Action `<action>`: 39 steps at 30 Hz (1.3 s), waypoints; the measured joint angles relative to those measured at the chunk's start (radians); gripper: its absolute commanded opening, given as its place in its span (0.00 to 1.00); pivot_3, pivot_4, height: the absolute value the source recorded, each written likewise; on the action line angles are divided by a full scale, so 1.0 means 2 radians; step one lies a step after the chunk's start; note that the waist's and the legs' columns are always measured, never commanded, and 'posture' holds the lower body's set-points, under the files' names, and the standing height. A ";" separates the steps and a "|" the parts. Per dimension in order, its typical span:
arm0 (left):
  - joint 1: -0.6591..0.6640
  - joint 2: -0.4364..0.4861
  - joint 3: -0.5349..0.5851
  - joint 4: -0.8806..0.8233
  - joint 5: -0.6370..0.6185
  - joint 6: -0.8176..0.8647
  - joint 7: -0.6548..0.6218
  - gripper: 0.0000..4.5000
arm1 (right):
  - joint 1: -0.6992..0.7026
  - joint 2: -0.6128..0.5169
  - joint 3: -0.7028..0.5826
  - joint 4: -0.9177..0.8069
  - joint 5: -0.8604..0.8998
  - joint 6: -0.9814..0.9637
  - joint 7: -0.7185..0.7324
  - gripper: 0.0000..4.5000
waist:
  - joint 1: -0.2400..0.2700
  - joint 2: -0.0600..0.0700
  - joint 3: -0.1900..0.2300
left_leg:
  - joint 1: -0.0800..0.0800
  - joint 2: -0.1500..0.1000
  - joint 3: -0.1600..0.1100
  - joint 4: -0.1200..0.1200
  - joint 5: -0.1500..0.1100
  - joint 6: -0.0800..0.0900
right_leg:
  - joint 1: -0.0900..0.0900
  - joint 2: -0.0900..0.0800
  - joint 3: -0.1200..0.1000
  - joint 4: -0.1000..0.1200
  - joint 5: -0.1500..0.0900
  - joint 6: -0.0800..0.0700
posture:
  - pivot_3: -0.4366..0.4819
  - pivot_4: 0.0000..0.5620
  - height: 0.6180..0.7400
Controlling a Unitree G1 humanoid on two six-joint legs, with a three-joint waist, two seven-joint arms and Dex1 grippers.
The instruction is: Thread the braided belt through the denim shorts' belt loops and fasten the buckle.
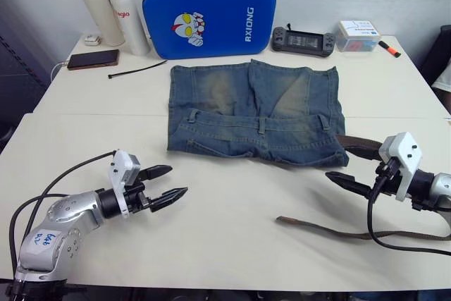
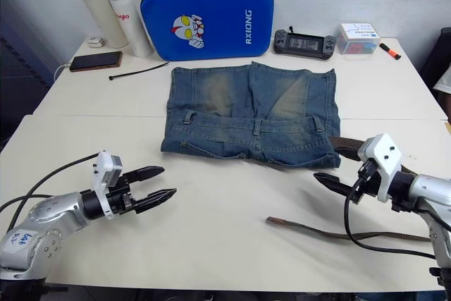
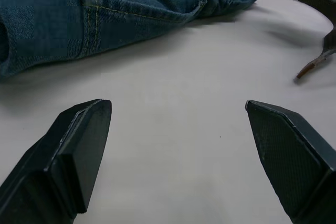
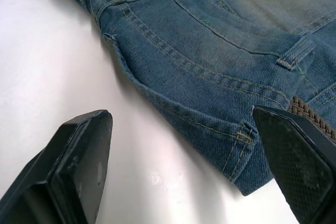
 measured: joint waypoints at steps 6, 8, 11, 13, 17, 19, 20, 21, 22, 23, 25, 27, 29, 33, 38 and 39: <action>-0.079 0.040 -0.077 -0.032 0.009 0.019 -0.047 0.99 | 0.035 -0.001 -0.020 -0.040 0.014 0.026 -0.009 1.00 | 0.004 0.001 0.000 | -0.001 0.000 -0.001 0.000 0.000 0.000 | 0.000 0.000 0.000 0.000 0.000 0.000 | 0.48 0.27 0.48; -0.137 0.039 -0.111 -0.034 0.005 0.031 -0.069 0.99 | 0.077 -0.007 -0.038 -0.089 0.031 0.053 -0.005 1.00 | 0.008 0.001 0.000 | -0.001 0.000 -0.001 0.001 0.000 0.000 | 0.000 0.000 -0.001 0.000 0.000 0.000 | 0.48 0.27 0.48; -0.195 0.036 -0.159 -0.030 0.011 0.032 -0.106 0.99 | 0.152 -0.034 -0.069 -0.163 0.040 0.090 0.010 1.00 | 0.008 0.001 0.000 | -0.001 0.000 0.001 0.001 0.000 0.000 | 0.000 0.000 -0.001 0.000 0.000 0.000 | 0.48 0.27 0.48; -0.212 0.030 -0.191 -0.017 0.021 0.027 -0.128 0.99 | 0.202 -0.037 -0.093 -0.202 0.045 0.111 0.016 1.00 | 0.006 0.001 0.000 | 0.000 0.000 0.001 0.001 0.000 0.000 | 0.000 0.001 -0.001 0.001 0.000 0.000 | 0.48 0.27 0.48; -0.248 0.010 -0.231 0.012 0.046 0.011 -0.156 0.99 | 0.273 -0.037 -0.095 -0.267 0.014 0.115 0.011 1.00 | 0.002 0.000 0.000 | 0.000 0.000 0.001 0.001 0.000 0.001 | 0.000 0.001 -0.001 0.001 0.000 0.000 | 0.48 0.27 0.48; -0.262 0.002 -0.240 0.023 0.054 0.001 -0.163 0.99 | 0.271 -0.037 -0.066 -0.275 -0.022 0.099 -0.004 1.00 | -0.001 0.000 0.000 | 0.000 0.000 0.001 0.002 0.000 0.001 | 0.000 0.001 -0.001 0.001 0.000 0.001 | 0.48 0.27 0.48; -0.264 0.002 -0.243 0.026 0.058 -0.002 -0.168 0.99 | 0.264 -0.036 -0.051 -0.275 -0.033 0.096 -0.011 1.00 | -0.002 0.000 0.000 | 0.000 0.000 0.001 0.002 0.000 0.001 | 0.000 0.001 -0.001 0.001 0.000 0.001 | 0.48 0.27 0.48; -0.265 0.002 -0.244 0.027 0.062 -0.007 -0.171 0.99 | 0.254 -0.035 -0.036 -0.273 -0.043 0.092 -0.019 1.00 | -0.003 0.000 0.000 | 0.000 0.000 0.001 0.002 0.000 0.001 | 0.000 0.001 -0.001 0.001 0.000 0.001 | 0.48 0.27 0.48; -0.266 0.002 -0.246 0.029 0.065 -0.010 -0.173 1.00 | 0.242 -0.034 -0.019 -0.270 -0.052 0.088 -0.026 0.95 | -0.003 0.000 0.000 | 0.000 0.000 0.001 0.002 0.000 0.001 | 0.000 0.001 -0.001 0.001 0.000 0.001 | 0.48 0.27 0.48; -0.267 0.002 -0.247 0.031 0.068 -0.011 -0.173 1.00 | 0.229 -0.033 0.001 -0.263 -0.062 0.086 -0.033 0.88 | -0.002 0.000 0.000 | 0.000 0.000 0.001 0.002 0.000 0.001 | 0.000 0.001 -0.001 0.001 0.000 0.001 | 0.48 0.27 0.48; -0.267 0.001 -0.246 0.034 0.073 -0.011 -0.171 1.00 | 0.214 -0.034 0.042 -0.239 -0.089 0.077 -0.043 0.71 | -0.001 0.000 0.000 | 0.000 0.000 0.001 0.002 0.000 0.001 | 0.000 0.001 0.000 0.001 0.000 0.001 | 0.48 0.27 0.48; -0.263 0.002 -0.242 0.035 0.074 -0.011 -0.166 1.00 | 0.201 -0.036 0.065 -0.227 -0.103 0.066 -0.044 0.48 | 0.000 0.000 0.000 | 0.000 0.000 0.000 0.002 0.000 0.001 | 0.001 0.000 0.000 0.001 0.000 0.001 | 0.48 0.27 0.48; -0.257 0.000 -0.238 0.034 0.074 -0.010 -0.157 1.00 | 0.182 -0.036 0.086 -0.217 -0.112 0.051 -0.042 0.26 | 0.000 -0.002 -0.001 | 0.000 0.000 -0.001 0.003 0.000 0.001 | 0.002 0.000 0.000 0.001 0.000 0.001 | 0.48 0.27 0.48; -0.245 -0.024 -0.220 0.025 0.070 -0.004 -0.122 1.00 | 0.129 -0.026 0.095 -0.194 -0.087 0.060 -0.032 0.02 | -0.002 -0.002 -0.001 | 0.001 0.000 -0.001 0.003 0.000 0.001 | 0.003 0.000 0.000 0.001 0.001 0.001 | 0.48 0.27 0.48; -0.241 -0.088 -0.176 0.024 0.026 0.032 -0.071 1.00 | 0.066 -0.026 0.014 -0.199 0.071 0.148 0.003 0.02 | 0.002 -0.001 0.000 | 0.000 -0.001 -0.002 0.003 0.000 0.001 | 0.003 0.000 -0.002 0.000 0.001 0.001 | 0.48 0.27 0.48; -0.241 -0.102 -0.174 0.025 0.016 0.040 -0.065 1.00 | 0.052 -0.026 -0.001 -0.200 0.099 0.164 0.005 0.02 | 0.002 -0.001 0.000 | 0.000 -0.001 -0.002 0.003 0.000 0.001 | 0.003 0.000 -0.002 0.000 0.001 0.001 | 0.48 0.27 0.48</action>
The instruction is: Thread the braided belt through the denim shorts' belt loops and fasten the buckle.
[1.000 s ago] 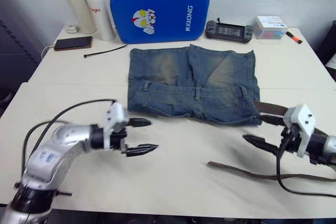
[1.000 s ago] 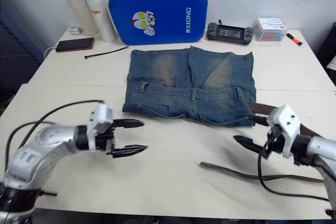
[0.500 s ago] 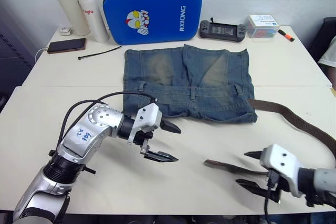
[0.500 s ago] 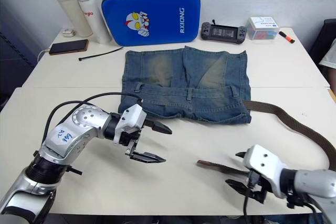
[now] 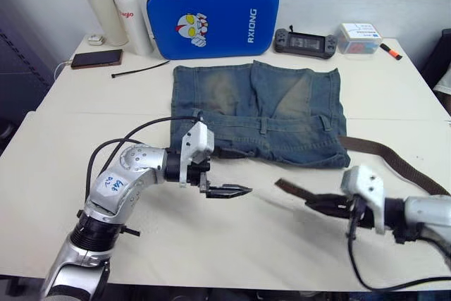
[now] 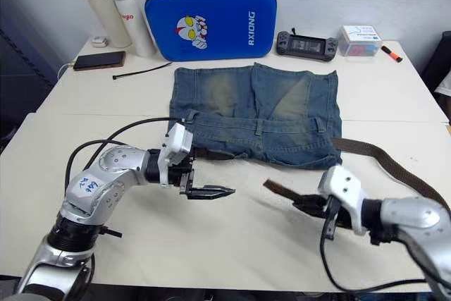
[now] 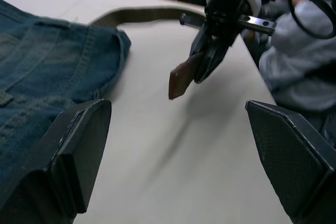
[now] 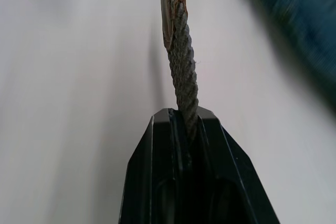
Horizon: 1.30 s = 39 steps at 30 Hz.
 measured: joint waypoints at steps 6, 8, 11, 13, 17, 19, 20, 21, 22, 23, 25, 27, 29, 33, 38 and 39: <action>-0.022 -0.090 0.006 0.044 -0.035 0.023 0.034 1.00 | -0.060 -0.004 -0.022 -0.005 0.103 0.064 -0.023 0.02 | 0.000 0.000 0.000 | 0.000 0.000 0.000 0.000 0.000 0.000 | 0.001 0.000 -0.001 0.000 0.000 0.000 | 0.48 0.27 0.48; -0.037 -0.109 0.006 0.056 -0.036 0.023 0.042 1.00 | -0.064 -0.003 -0.022 -0.009 0.118 0.071 -0.034 0.02 | 0.000 0.000 0.000 | 0.000 0.000 0.000 0.000 0.000 0.000 | 0.001 0.000 -0.001 0.000 0.000 0.000 | 0.48 0.27 0.48; -0.042 -0.127 0.006 0.060 -0.037 0.024 0.048 0.94 | -0.066 -0.003 -0.021 -0.015 0.132 0.078 -0.046 0.01 | 0.000 0.000 0.000 | 0.000 0.000 0.000 0.000 0.000 0.000 | 0.001 0.000 -0.001 0.000 0.000 0.000 | 0.48 0.27 0.48; -0.043 -0.137 0.005 0.061 -0.038 0.027 0.050 0.81 | -0.066 -0.003 -0.021 -0.018 0.140 0.080 -0.055 0.00 | -0.001 0.000 0.000 | 0.000 0.000 0.000 0.000 0.000 0.000 | 0.001 0.000 -0.001 0.000 0.000 0.000 | 0.48 0.27 0.48; -0.045 -0.149 0.000 0.075 -0.043 0.032 0.049 0.40 | -0.067 -0.002 -0.021 -0.019 0.150 0.082 -0.075 0.00 | -0.001 0.000 0.000 | 0.000 0.000 0.000 0.000 0.000 0.000 | 0.001 0.000 -0.001 0.000 0.000 0.000 | 0.48 0.27 0.48; -0.050 -0.151 -0.004 0.081 -0.043 0.034 0.046 0.18 | -0.067 0.001 -0.021 -0.019 0.153 0.081 -0.087 0.00 | -0.001 0.000 0.000 | 0.000 0.000 0.000 0.000 0.000 0.000 | 0.001 0.000 -0.001 0.000 0.000 0.000 | 0.48 0.27 0.48; -0.055 -0.151 -0.004 0.083 -0.045 0.036 0.044 0.07 | -0.067 0.004 -0.021 -0.019 0.153 0.079 -0.091 0.00 | -0.001 0.000 0.000 | 0.000 0.000 0.000 0.000 0.000 0.000 | 0.001 0.000 -0.001 0.000 0.000 0.000 | 0.48 0.27 0.48; -0.064 -0.152 -0.003 0.092 -0.049 0.042 0.041 0.01 | -0.068 0.007 -0.022 -0.019 0.152 0.076 -0.098 0.00 | -0.001 0.000 0.000 | 0.000 0.000 0.000 0.000 0.000 0.000 | 0.001 0.000 -0.001 0.000 0.000 0.000 | 0.48 0.27 0.48; -0.073 -0.152 0.000 0.101 -0.052 0.048 0.039 0.01 | -0.070 0.009 -0.022 -0.019 0.152 0.075 -0.103 0.00 | -0.001 0.000 0.000 | 0.000 0.000 0.000 0.000 0.000 0.000 | 0.001 0.000 -0.001 0.000 0.000 0.000 | 0.48 0.27 0.48; -0.083 -0.153 0.004 0.106 -0.054 0.052 0.037 0.01 | -0.073 0.012 -0.023 -0.019 0.152 0.071 -0.108 0.00 | -0.001 0.000 0.000 | 0.000 0.000 0.000 0.000 0.000 0.000 | 0.001 0.000 -0.001 0.000 0.000 0.000 | 0.48 0.27 0.48; -0.101 -0.163 0.008 0.128 -0.054 0.055 0.036 0.01 | -0.075 0.025 -0.031 -0.019 0.152 0.067 -0.127 0.00 | 0.000 0.000 0.000 | 0.000 0.000 0.000 0.000 0.000 0.000 | 0.001 0.000 -0.001 0.000 0.000 0.000 | 0.48 0.27 0.48; -0.128 -0.179 0.016 0.156 -0.054 0.055 0.041 0.00 | -0.080 0.043 -0.048 -0.018 0.160 0.066 -0.160 0.20 | 0.002 -0.001 0.000 | 0.000 0.000 0.000 0.000 0.000 0.000 | 0.001 0.000 -0.001 0.000 0.000 0.000 | 0.48 0.27 0.48; -0.153 -0.188 0.011 0.174 -0.045 0.050 0.046 0.00 | -0.083 0.064 -0.082 -0.017 0.191 0.067 -0.200 0.36 | 0.003 -0.001 0.000 | 0.000 0.000 0.000 0.000 0.000 0.000 | 0.001 0.000 -0.001 0.000 0.000 0.001 | 0.48 0.27 0.48; -0.161 -0.197 -0.003 0.201 -0.030 0.060 0.058 0.00 | -0.080 0.088 -0.159 -0.019 0.267 0.056 -0.278 0.80 | 0.003 -0.001 0.000 | 0.000 0.000 0.000 0.000 0.000 0.000 | 0.001 0.000 -0.001 0.000 0.000 0.001 | 0.48 0.27 0.48; -0.197 -0.218 0.027 0.254 -0.031 0.073 0.091 0.00 | -0.047 0.140 -0.191 -0.072 0.440 -0.012 -0.409 0.99 | 0.003 -0.001 0.000 | 0.000 0.000 0.000 0.000 0.000 0.000 | 0.000 0.000 0.000 0.000 0.000 0.001 | 0.48 0.27 0.48; -0.204 -0.223 0.033 0.258 -0.032 0.069 0.092 0.00 | -0.038 0.155 -0.184 -0.090 0.475 -0.031 -0.426 0.99 | 0.003 -0.001 0.000 | 0.000 0.000 0.000 0.000 0.000 0.000 | 0.000 0.000 0.000 0.000 0.000 0.001 | 0.48 0.27 0.48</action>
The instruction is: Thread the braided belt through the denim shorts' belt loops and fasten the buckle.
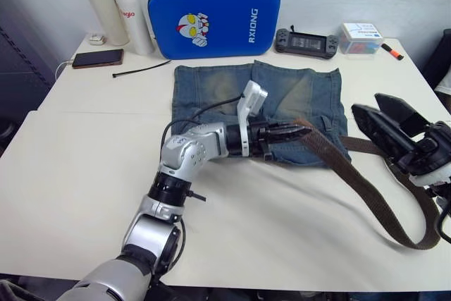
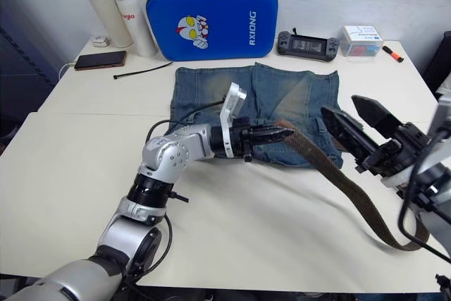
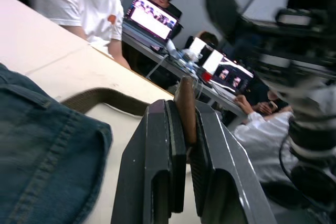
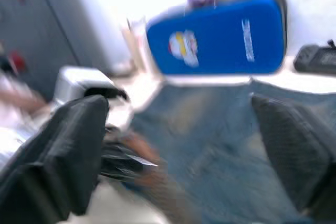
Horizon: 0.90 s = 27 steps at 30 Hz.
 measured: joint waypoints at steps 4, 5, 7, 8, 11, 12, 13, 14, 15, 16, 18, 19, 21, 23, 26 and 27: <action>-0.027 -0.018 0.014 0.038 -0.001 -0.004 -0.002 0.00 | 0.066 0.074 0.093 -0.052 0.076 -0.058 -0.037 0.99 | -0.004 0.000 0.000 | 0.000 0.000 0.001 0.000 0.000 0.000 | 0.000 0.000 0.000 0.000 0.000 0.000 | 0.48 0.27 0.48; -0.030 -0.020 0.017 0.043 -0.001 -0.002 -0.003 0.00 | 0.082 0.091 0.116 -0.053 0.070 -0.062 -0.042 0.99 | -0.004 0.000 0.000 | 0.000 0.000 0.001 0.000 0.000 0.000 | 0.000 0.000 0.000 0.000 0.000 0.000 | 0.48 0.27 0.48; -0.040 -0.022 0.026 0.057 -0.003 0.004 -0.003 0.00 | 0.103 0.115 0.154 -0.053 0.053 -0.071 -0.046 0.99 | -0.005 0.000 0.000 | 0.000 -0.001 0.001 0.000 0.000 0.001 | -0.001 0.001 0.000 0.001 0.000 0.000 | 0.48 0.27 0.48; -0.044 -0.025 0.033 0.058 -0.008 0.013 -0.002 0.00 | 0.117 0.128 0.175 -0.051 0.025 -0.076 -0.038 0.99 | -0.006 0.000 0.000 | 0.000 -0.001 0.001 0.000 0.000 0.001 | -0.001 0.001 0.000 0.001 0.000 0.000 | 0.48 0.27 0.48; -0.057 -0.025 0.035 0.053 -0.009 0.010 -0.001 0.00 | 0.133 0.174 0.243 -0.032 -0.050 -0.082 -0.020 0.99 | -0.007 0.000 0.000 | 0.000 -0.001 0.002 -0.001 0.000 0.001 | -0.003 0.002 0.001 0.002 0.000 0.000 | 0.48 0.27 0.48; -0.057 -0.026 0.035 0.052 -0.009 0.009 -0.001 0.00 | 0.128 0.181 0.253 -0.025 -0.065 -0.088 -0.017 0.99 | -0.007 0.000 0.000 | 0.000 -0.001 0.003 -0.001 0.000 0.001 | -0.003 0.003 0.001 0.002 0.000 0.000 | 0.48 0.27 0.48; -0.057 -0.026 0.035 0.051 -0.010 0.012 -0.001 0.00 | 0.117 0.187 0.260 -0.016 -0.076 -0.093 -0.013 0.99 | -0.008 0.000 0.000 | 0.000 -0.001 0.003 -0.001 0.000 0.001 | -0.004 0.003 0.001 0.003 0.000 0.000 | 0.48 0.27 0.48; -0.057 -0.025 0.035 0.049 -0.010 0.013 -0.001 0.00 | 0.106 0.192 0.264 -0.007 -0.083 -0.099 -0.010 0.99 | -0.008 0.000 0.000 | 0.000 -0.001 0.004 -0.001 0.000 0.001 | -0.004 0.003 0.001 0.003 0.000 0.000 | 0.48 0.27 0.48; -0.057 -0.025 0.036 0.045 -0.012 0.017 0.000 0.00 | 0.094 0.195 0.267 0.004 -0.090 -0.104 -0.006 0.99 | -0.007 0.000 0.000 | 0.000 -0.001 0.003 -0.001 0.001 0.001 | -0.005 0.003 0.001 0.004 0.000 0.000 | 0.48 0.27 0.48; -0.057 -0.025 0.037 0.037 -0.013 0.022 0.002 0.00 | 0.080 0.203 0.268 0.021 -0.098 -0.111 0.001 0.99 | -0.007 0.000 0.000 | 0.000 0.000 0.003 -0.001 0.001 0.000 | -0.005 0.003 0.001 0.004 0.000 0.000 | 0.48 0.27 0.48; -0.058 -0.025 0.042 0.025 -0.017 0.029 0.009 0.00 | 0.053 0.223 0.262 0.060 -0.106 -0.132 0.010 0.99 | -0.007 0.000 0.000 | 0.000 0.000 0.003 -0.001 0.001 0.000 | -0.005 0.003 0.001 0.004 0.000 0.000 | 0.48 0.27 0.48; -0.057 -0.026 0.042 0.019 -0.017 0.033 0.014 0.00 | 0.045 0.228 0.260 0.076 -0.108 -0.137 0.014 0.99 | -0.007 0.000 0.000 | 0.000 0.000 0.003 -0.001 0.001 0.000 | -0.005 0.003 0.001 0.004 0.000 0.000 | 0.48 0.27 0.48; -0.057 -0.025 0.045 0.013 -0.018 0.038 0.021 0.00 | 0.034 0.234 0.260 0.094 -0.112 -0.144 0.023 0.99 | -0.006 0.000 0.000 | -0.001 0.000 0.003 -0.001 0.001 0.000 | -0.005 0.003 0.001 0.004 0.000 0.000 | 0.48 0.27 0.48; -0.057 -0.024 0.052 0.012 -0.019 0.042 0.029 0.00 | 0.025 0.242 0.260 0.105 -0.116 -0.147 0.033 0.99 | -0.007 0.000 0.000 | -0.001 -0.001 0.003 -0.001 0.001 0.000 | -0.005 0.003 0.001 0.004 0.000 0.000 | 0.48 0.27 0.48; -0.055 -0.021 0.055 0.006 -0.019 0.046 0.042 0.00 | 0.009 0.262 0.252 0.127 -0.117 -0.164 0.045 0.99 | -0.007 0.001 0.000 | -0.001 -0.001 0.004 -0.001 0.001 0.000 | -0.006 0.003 0.001 0.005 0.000 0.000 | 0.48 0.27 0.48; -0.053 -0.020 0.055 0.002 -0.019 0.047 0.044 0.00 | 0.005 0.266 0.247 0.132 -0.116 -0.168 0.048 0.99 | -0.007 0.001 0.000 | -0.001 -0.001 0.004 -0.001 0.001 0.000 | -0.006 0.003 0.001 0.005 0.000 0.000 | 0.48 0.27 0.48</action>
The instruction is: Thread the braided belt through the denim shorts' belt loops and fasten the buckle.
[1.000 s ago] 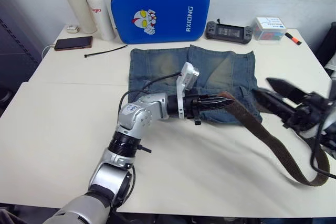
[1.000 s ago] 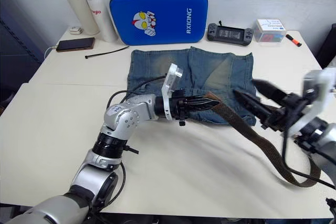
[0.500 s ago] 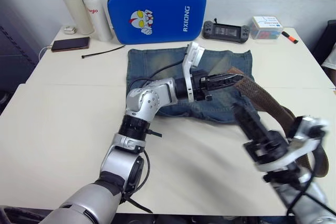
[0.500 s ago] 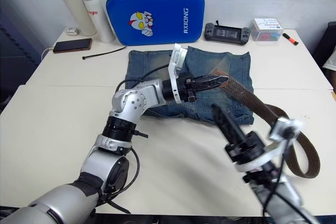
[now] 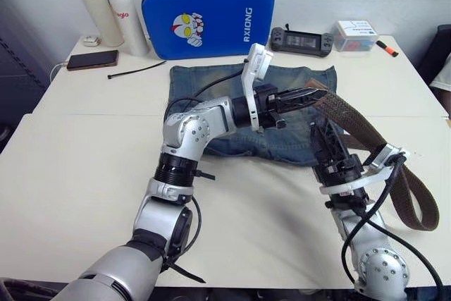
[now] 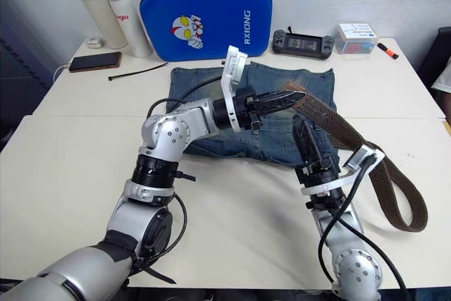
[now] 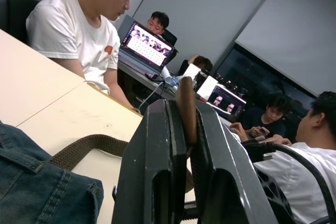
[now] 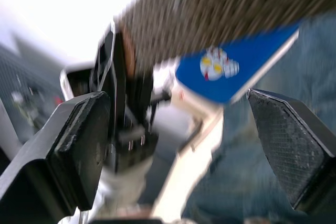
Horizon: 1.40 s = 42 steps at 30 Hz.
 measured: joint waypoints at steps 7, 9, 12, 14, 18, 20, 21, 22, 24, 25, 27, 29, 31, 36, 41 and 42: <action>0.011 0.016 0.001 -0.004 0.001 0.004 0.014 0.00 | -0.022 0.008 -0.028 0.026 -0.004 -0.020 0.018 0.99 | -0.001 0.000 0.000 | 0.000 0.000 0.000 0.000 0.000 0.000 | 0.000 0.000 0.000 0.001 0.000 0.000 | 0.48 0.27 0.48; 0.011 0.018 0.001 -0.004 0.004 0.003 0.014 0.00 | -0.030 0.008 -0.027 0.027 -0.007 -0.018 0.019 0.99 | -0.001 0.000 0.000 | 0.000 0.000 0.000 0.000 0.000 0.000 | -0.001 0.000 0.000 0.001 0.000 0.000 | 0.48 0.27 0.48; 0.011 0.023 -0.003 -0.003 0.007 0.004 0.014 0.00 | -0.037 0.006 -0.020 0.027 -0.013 -0.010 0.019 0.94 | -0.001 0.000 0.000 | 0.000 0.000 0.000 0.000 0.000 0.000 | -0.001 0.000 0.000 0.001 0.000 0.000 | 0.48 0.27 0.48; 0.011 0.025 -0.004 -0.003 0.007 0.006 0.011 0.00 | -0.037 0.006 -0.017 0.027 -0.015 -0.005 0.019 0.82 | -0.001 0.000 0.000 | 0.000 0.000 0.000 0.000 0.000 0.000 | -0.001 0.000 0.000 0.001 0.000 0.000 | 0.48 0.27 0.48; 0.011 0.034 -0.004 -0.003 0.007 0.009 0.007 0.00 | -0.038 0.005 -0.005 0.030 -0.032 0.008 0.019 0.34 | -0.001 0.000 0.000 | 0.000 0.000 0.000 0.000 0.000 0.000 | -0.001 0.000 0.000 0.001 0.000 0.000 | 0.48 0.27 0.48; 0.011 0.033 -0.004 -0.003 0.007 0.009 0.006 0.00 | -0.039 0.005 -0.002 0.033 -0.035 0.010 0.018 0.19 | 0.000 0.000 0.000 | 0.000 0.000 0.000 0.000 0.000 0.000 | -0.001 0.000 0.000 0.001 0.000 0.000 | 0.48 0.27 0.48; 0.011 0.033 -0.004 -0.003 0.008 0.008 0.007 0.00 | -0.040 0.005 -0.001 0.035 -0.037 0.011 0.018 0.07 | 0.000 0.000 0.000 | 0.000 0.000 0.000 0.000 0.000 0.000 | 0.000 0.000 0.000 0.001 0.000 0.000 | 0.48 0.27 0.48; 0.012 0.032 -0.003 -0.002 0.009 0.007 0.008 0.00 | -0.041 0.005 -0.001 0.035 -0.037 0.013 0.019 0.01 | -0.001 0.000 0.000 | 0.000 0.000 0.000 0.000 0.000 0.000 | -0.001 0.000 0.000 0.001 0.000 0.000 | 0.48 0.27 0.48; 0.012 0.032 -0.003 -0.001 0.009 0.005 0.009 0.00 | -0.041 0.005 -0.002 0.035 -0.036 0.013 0.019 0.01 | -0.001 0.000 0.000 | 0.000 0.000 0.000 0.000 0.000 0.000 | -0.001 0.000 0.000 0.001 0.000 0.000 | 0.48 0.27 0.48; 0.012 0.033 -0.003 -0.001 0.009 0.003 0.009 0.00 | -0.042 0.005 -0.005 0.035 -0.036 0.013 0.019 0.01 | -0.001 0.000 0.000 | 0.000 0.000 0.000 0.000 0.000 0.000 | -0.001 0.000 0.000 0.001 0.000 0.000 | 0.48 0.27 0.48; 0.011 0.033 -0.003 0.004 0.010 0.002 0.009 0.30 | -0.042 0.001 -0.008 0.035 -0.034 0.015 0.019 0.00 | 0.000 0.000 0.000 | 0.000 0.000 0.000 0.000 0.000 0.000 | -0.001 0.000 0.000 0.001 0.000 0.000 | 0.48 0.27 0.48; 0.012 0.039 -0.005 0.010 0.012 0.000 0.005 0.47 | -0.042 -0.008 -0.019 0.033 -0.029 0.015 0.016 0.00 | 0.000 0.000 0.000 | 0.000 0.000 0.000 0.000 0.000 0.000 | -0.001 0.000 0.000 0.001 0.000 0.000 | 0.48 0.27 0.48; 0.016 0.059 -0.019 0.007 0.027 -0.014 -0.004 0.66 | -0.039 -0.025 -0.032 0.029 -0.022 0.017 0.007 0.00 | -0.001 0.000 0.000 | 0.000 0.000 0.000 0.000 0.000 0.000 | -0.001 0.000 0.000 0.001 0.000 0.000 | 0.48 0.27 0.48; 0.057 0.133 -0.081 -0.034 0.084 -0.067 -0.057 0.99 | -0.005 -0.091 -0.071 0.002 -0.007 0.040 -0.012 0.00 | -0.001 0.000 0.000 | 0.000 0.000 0.000 -0.001 0.000 0.000 | -0.001 -0.001 0.000 0.001 0.000 0.000 | 0.48 0.27 0.48; 0.086 0.172 -0.180 -0.075 0.160 -0.142 -0.111 0.99 | 0.044 -0.241 -0.140 -0.007 -0.011 0.093 -0.017 0.00 | 0.007 0.001 0.001 | -0.001 -0.001 0.000 0.000 0.000 0.000 | 0.000 -0.003 0.001 -0.002 0.000 0.000 | 0.48 0.27 0.48; 0.085 0.168 -0.190 -0.074 0.173 -0.159 -0.115 0.99 | 0.060 -0.271 -0.157 -0.014 -0.015 0.106 -0.010 0.00 | 0.009 0.001 0.001 | -0.001 -0.001 0.000 0.000 0.000 0.000 | 0.001 -0.003 0.001 -0.003 0.000 0.000 | 0.48 0.27 0.48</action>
